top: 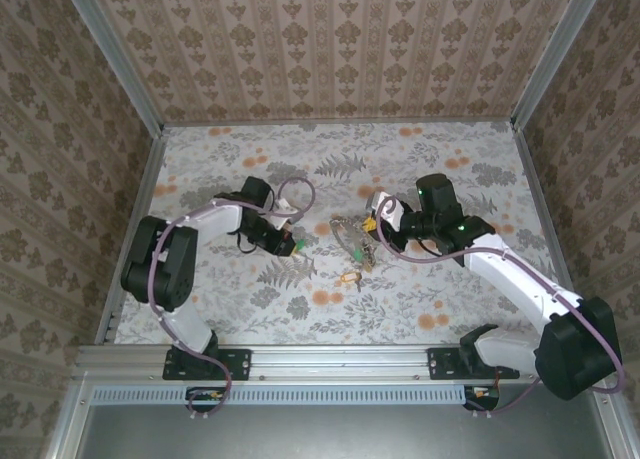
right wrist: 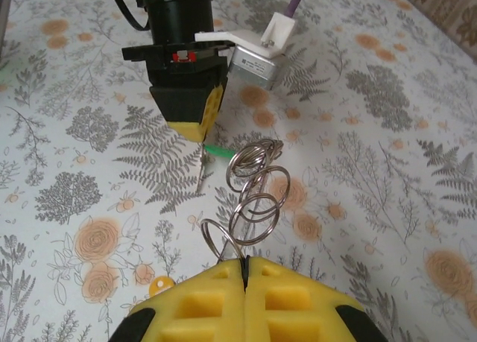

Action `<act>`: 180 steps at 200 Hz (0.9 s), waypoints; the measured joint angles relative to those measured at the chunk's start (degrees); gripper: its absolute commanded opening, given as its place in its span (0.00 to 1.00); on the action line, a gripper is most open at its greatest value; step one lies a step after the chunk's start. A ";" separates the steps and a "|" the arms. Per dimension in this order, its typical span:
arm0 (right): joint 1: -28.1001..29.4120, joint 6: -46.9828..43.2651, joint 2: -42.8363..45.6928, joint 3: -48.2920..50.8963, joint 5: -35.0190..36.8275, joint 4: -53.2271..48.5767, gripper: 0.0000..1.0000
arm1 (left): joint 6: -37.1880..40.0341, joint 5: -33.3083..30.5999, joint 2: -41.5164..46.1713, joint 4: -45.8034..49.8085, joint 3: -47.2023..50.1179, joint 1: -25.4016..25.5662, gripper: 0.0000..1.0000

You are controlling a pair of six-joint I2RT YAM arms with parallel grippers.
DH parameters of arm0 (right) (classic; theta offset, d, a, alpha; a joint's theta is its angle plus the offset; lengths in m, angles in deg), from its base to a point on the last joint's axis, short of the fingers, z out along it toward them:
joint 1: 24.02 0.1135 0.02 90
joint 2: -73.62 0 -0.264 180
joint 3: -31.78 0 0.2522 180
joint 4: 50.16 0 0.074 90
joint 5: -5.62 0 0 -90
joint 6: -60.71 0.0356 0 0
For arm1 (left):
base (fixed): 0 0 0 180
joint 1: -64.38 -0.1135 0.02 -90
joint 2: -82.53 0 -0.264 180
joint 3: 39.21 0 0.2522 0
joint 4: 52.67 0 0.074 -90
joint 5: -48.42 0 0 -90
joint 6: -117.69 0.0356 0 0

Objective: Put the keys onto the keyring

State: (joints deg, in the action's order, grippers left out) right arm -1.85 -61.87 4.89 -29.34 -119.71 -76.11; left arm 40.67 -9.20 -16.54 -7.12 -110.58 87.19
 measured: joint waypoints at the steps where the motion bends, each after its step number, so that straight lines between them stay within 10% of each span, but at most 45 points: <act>1: -0.04 0.00 -0.02 0.02 0.02 0.02 0.00 | 0.02 -0.07 -0.07 0.00 -0.04 0.00 0.09; 34: -0.94 -0.31 0.00 1.84 0.90 0.04 0.00 | 1.03 -0.68 -0.61 0.50 -0.92 -0.15 0.41; 41: -1.03 -0.74 0.00 2.16 1.03 0.04 0.00 | 0.94 -0.59 -0.50 0.46 -0.92 -0.33 0.55; 46: -1.03 -0.98 0.00 2.38 1.07 0.04 0.00 | 0.52 -0.52 -0.37 0.42 -0.92 -0.44 0.94; 49: -1.05 -1.51 0.04 2.58 1.07 0.07 0.00 | 0.70 -0.52 -0.15 0.31 -0.92 -0.57 0.99; 126: -0.50 -11.82 0.94 4.04 1.64 -1.18 0.00 | -4.59 3.65 19.98 -13.55 0.33 -3.08 1.00; 180: 8.20 -21.92 -1.68 3.87 5.25 -2.34 0.12 | -17.44 10.56 15.54 -21.73 -0.74 -6.95 1.00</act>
State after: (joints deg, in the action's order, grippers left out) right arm 6.35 -83.79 3.21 -25.47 -114.46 -78.45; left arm 23.22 1.35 -1.00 -28.85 -111.32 80.24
